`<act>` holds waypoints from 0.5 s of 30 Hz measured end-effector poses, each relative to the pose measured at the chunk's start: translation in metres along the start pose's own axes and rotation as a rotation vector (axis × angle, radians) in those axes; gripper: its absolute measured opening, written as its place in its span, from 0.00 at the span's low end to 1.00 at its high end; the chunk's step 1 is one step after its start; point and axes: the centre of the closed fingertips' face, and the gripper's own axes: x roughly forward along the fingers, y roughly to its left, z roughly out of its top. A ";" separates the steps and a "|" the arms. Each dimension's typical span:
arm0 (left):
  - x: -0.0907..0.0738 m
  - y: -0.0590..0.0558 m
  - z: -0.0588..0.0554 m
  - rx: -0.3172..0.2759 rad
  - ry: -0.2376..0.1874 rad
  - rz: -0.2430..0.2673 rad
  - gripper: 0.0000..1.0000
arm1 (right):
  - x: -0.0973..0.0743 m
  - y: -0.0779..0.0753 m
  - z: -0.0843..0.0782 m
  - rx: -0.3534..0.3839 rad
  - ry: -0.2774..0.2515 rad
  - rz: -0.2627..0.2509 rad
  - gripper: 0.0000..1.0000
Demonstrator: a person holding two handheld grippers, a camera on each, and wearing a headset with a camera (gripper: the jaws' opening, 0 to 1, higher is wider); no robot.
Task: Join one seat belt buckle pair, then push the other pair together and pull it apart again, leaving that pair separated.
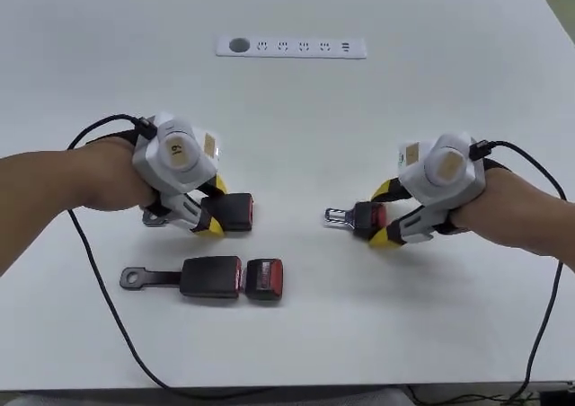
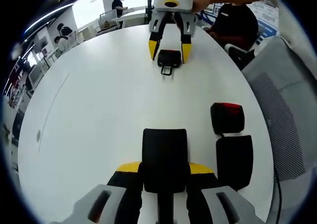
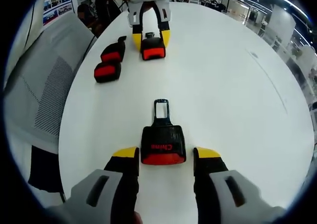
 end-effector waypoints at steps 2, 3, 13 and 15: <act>-0.001 0.000 0.000 0.006 -0.004 0.011 0.34 | 0.005 -0.004 -0.006 0.000 -0.001 -0.011 0.43; -0.001 -0.001 0.000 0.014 -0.006 0.015 0.34 | 0.005 -0.003 -0.008 0.013 -0.002 -0.011 0.42; -0.038 0.002 0.005 -0.054 -0.060 0.172 0.44 | -0.019 0.010 0.016 0.159 -0.134 -0.114 0.50; -0.043 -0.005 0.007 -0.070 -0.076 0.177 0.44 | -0.024 0.017 0.024 0.162 -0.157 -0.125 0.53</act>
